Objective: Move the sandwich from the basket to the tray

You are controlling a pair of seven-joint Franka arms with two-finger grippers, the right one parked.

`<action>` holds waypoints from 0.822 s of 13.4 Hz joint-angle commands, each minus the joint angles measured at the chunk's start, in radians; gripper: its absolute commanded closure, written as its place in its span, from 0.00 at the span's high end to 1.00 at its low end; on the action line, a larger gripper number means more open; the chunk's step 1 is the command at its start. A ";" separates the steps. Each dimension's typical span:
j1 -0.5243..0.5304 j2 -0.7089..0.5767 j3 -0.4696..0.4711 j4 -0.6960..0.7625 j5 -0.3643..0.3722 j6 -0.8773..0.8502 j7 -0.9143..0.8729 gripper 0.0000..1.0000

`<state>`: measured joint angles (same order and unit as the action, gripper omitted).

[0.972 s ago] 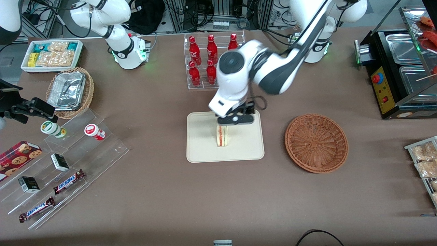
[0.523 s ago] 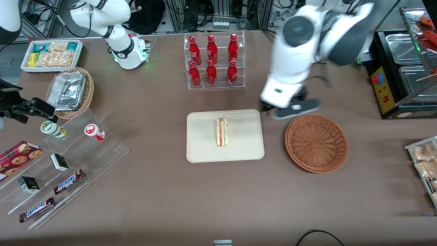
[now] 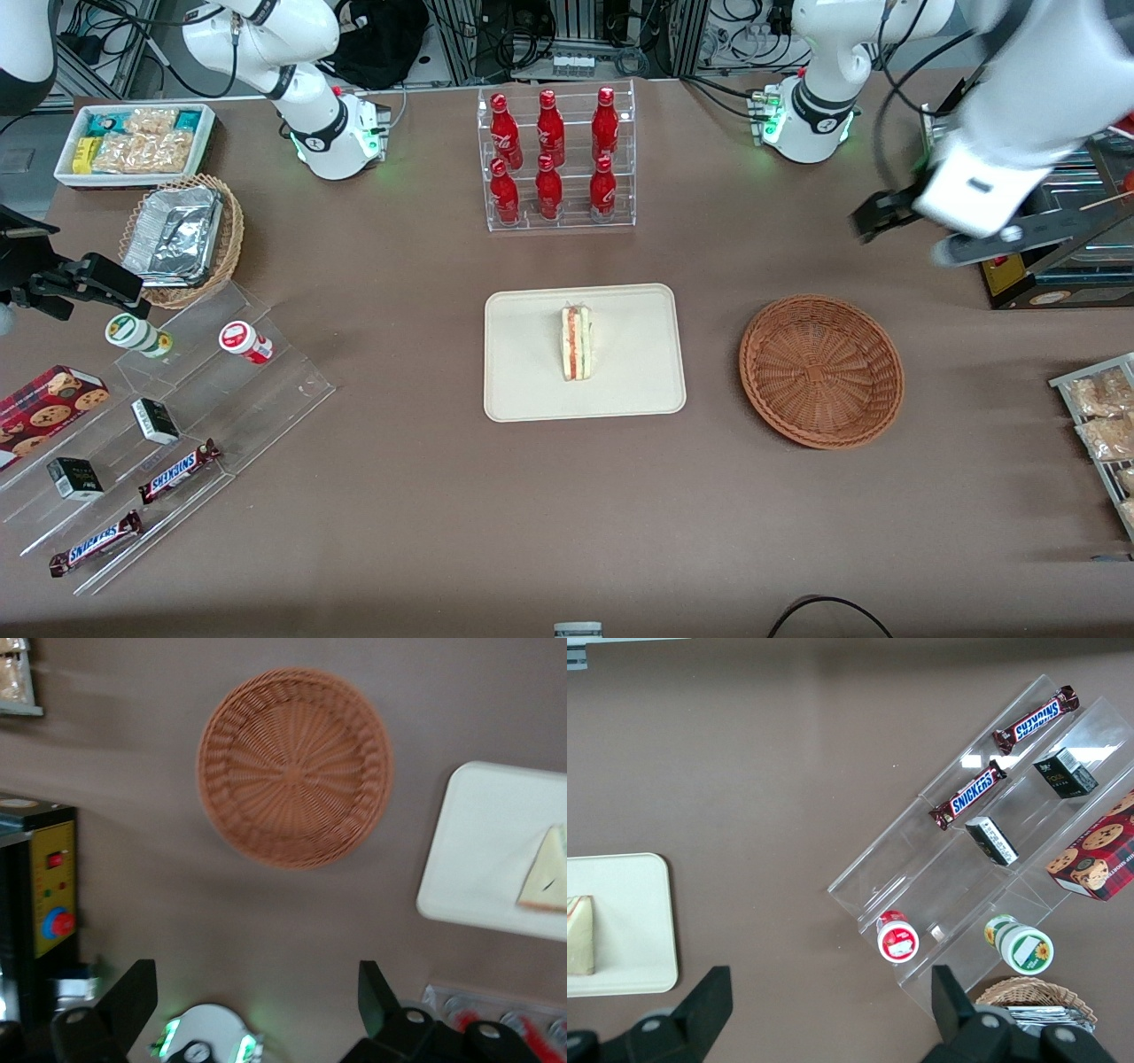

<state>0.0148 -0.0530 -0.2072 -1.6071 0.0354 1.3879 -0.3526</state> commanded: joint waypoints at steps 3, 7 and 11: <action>0.109 -0.099 0.008 -0.037 -0.022 -0.093 0.237 1.00; 0.044 -0.097 0.057 -0.047 -0.012 -0.023 0.256 1.00; 0.037 -0.064 0.057 -0.011 0.037 0.026 0.264 1.00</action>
<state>0.0581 -0.1234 -0.1607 -1.6305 0.0506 1.3850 -0.1047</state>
